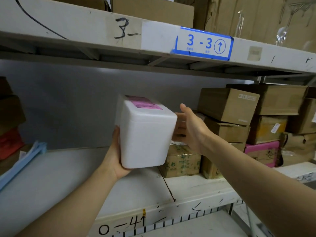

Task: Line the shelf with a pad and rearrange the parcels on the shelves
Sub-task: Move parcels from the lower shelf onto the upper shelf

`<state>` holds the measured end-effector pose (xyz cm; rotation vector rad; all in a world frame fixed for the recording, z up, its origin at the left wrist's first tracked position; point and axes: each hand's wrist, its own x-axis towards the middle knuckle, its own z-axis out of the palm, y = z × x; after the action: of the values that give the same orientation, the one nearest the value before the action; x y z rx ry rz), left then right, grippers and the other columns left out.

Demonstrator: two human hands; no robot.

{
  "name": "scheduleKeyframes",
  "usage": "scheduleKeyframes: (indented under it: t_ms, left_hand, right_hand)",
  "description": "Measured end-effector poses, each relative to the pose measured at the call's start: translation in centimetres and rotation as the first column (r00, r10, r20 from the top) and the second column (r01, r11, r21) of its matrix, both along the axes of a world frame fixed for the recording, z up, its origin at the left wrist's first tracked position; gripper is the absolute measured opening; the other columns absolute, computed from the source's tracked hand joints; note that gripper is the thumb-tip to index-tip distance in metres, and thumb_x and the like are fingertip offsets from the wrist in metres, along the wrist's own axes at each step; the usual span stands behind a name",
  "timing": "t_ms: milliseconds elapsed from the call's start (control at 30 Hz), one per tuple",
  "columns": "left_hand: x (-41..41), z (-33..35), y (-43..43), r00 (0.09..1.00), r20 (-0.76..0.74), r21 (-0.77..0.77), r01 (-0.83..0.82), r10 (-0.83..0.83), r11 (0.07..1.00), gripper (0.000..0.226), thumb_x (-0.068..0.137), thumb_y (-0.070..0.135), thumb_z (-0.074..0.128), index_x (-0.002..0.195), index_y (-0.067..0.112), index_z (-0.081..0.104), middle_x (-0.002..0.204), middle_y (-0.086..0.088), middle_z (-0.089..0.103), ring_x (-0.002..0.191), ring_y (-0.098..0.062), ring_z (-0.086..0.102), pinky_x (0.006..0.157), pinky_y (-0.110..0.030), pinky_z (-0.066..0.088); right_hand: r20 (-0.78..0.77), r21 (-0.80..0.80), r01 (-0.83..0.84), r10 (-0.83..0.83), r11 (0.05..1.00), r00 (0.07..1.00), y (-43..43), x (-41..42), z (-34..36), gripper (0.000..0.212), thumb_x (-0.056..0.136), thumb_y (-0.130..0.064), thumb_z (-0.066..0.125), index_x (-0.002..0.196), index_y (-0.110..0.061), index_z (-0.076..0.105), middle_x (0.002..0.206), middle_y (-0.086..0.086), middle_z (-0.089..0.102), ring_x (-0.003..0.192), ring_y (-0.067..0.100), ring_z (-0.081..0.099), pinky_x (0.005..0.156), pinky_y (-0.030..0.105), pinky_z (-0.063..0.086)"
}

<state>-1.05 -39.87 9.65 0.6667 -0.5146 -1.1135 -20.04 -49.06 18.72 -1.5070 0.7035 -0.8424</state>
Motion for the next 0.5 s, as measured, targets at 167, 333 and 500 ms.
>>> scheduleKeyframes:
  t_ms: [167, 333, 500]
  left_hand:
    - [2.3, -1.3, 0.4, 1.000, -0.003, 0.054, 0.014, -0.014, 0.998, 0.056, 0.081, 0.076, 0.058, 0.113, 0.032, 0.071, 0.102, -0.001, 0.077, 0.093, -0.027, 0.072, 0.087, -0.046, 0.056]
    - [4.6, -2.4, 0.3, 1.000, -0.025, 0.080, 0.008, -0.006, 0.997, 0.048, 0.083, 0.072, 0.060, 0.113, 0.035, 0.067, 0.100, 0.003, 0.076, 0.090, -0.024, 0.071, 0.083, -0.043, 0.055]
    - [5.3, -2.9, 0.0, 1.000, -0.003, 0.102, 0.006, -0.006, 0.995, 0.045, 0.085, 0.072, 0.057, 0.103, 0.032, 0.070, 0.094, 0.003, 0.075, 0.085, -0.024, 0.072, 0.080, -0.041, 0.054]
  right_hand:
    - [-0.330, -0.343, 0.208, -0.325, 0.916, 0.886, -2.9, 0.2, -2.9, 0.038, 0.101, -0.043, 0.052, 0.117, -0.011, 0.065, 0.122, 0.009, 0.067, 0.114, 0.031, 0.062, 0.097, 0.046, 0.051]
    - [-0.718, -0.473, 0.070, -0.431, 0.878, 0.546, -4.9, 0.6, -6.5, 0.053, 0.093, -0.058, 0.056, 0.125, -0.016, 0.058, 0.128, 0.010, 0.059, 0.124, 0.035, 0.050, 0.106, 0.049, 0.044]
    - [-0.753, -0.487, 0.071, -0.460, 0.871, 0.471, -5.1, 1.7, -6.8, 0.070, 0.081, -0.075, 0.059, 0.126, -0.020, 0.057, 0.131, 0.009, 0.057, 0.129, 0.036, 0.046, 0.109, 0.047, 0.036]
